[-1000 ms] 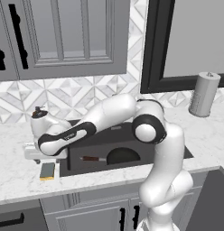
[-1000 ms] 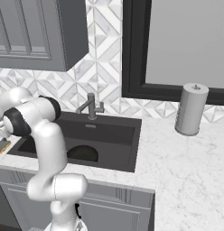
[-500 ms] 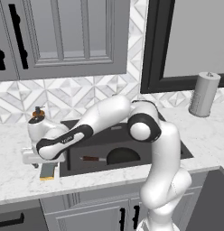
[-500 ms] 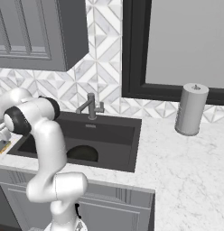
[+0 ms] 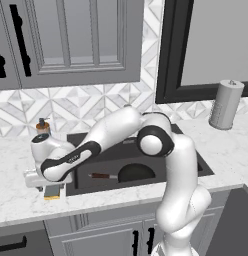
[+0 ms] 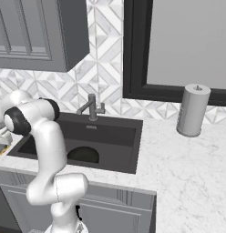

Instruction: Pick the pan and sponge and place them into the sink. Then turn on the water.

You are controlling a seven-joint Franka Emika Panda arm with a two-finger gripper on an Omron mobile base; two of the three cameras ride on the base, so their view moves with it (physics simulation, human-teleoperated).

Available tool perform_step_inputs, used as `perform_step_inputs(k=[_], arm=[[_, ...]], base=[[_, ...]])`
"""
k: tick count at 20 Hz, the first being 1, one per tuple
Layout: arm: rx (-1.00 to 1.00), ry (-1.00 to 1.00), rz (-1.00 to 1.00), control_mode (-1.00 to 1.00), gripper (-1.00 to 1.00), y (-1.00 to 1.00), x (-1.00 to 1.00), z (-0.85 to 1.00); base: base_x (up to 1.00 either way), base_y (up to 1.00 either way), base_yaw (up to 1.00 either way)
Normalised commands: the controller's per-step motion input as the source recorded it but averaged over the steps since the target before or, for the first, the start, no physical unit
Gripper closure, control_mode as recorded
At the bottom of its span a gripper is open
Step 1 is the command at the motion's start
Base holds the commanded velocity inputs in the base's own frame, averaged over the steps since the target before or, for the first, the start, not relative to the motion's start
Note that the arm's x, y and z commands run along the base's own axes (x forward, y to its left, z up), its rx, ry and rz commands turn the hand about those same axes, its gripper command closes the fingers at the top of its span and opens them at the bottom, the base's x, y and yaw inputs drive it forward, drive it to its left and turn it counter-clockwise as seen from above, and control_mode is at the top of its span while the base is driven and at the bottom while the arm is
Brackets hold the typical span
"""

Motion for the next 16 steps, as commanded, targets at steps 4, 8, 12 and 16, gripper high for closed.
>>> perform_step_inputs(k=[4,8,12,16], arm=[[0.00,0.03,0.05,-1.00,-1.00,0.00,0.00,-0.29],[0.00,0.00,0.06,-1.00,-1.00,0.00,0.00,-0.32],[0.00,0.00,0.06,-1.00,-1.00,0.00,0.00,-0.33],[0.00,0.00,0.02,-1.00,-1.00,0.00,0.00,-0.07]], base=[[0.00,0.00,0.00],[0.00,0.00,0.00],[0.00,0.00,0.00],[0.00,0.00,0.00]])
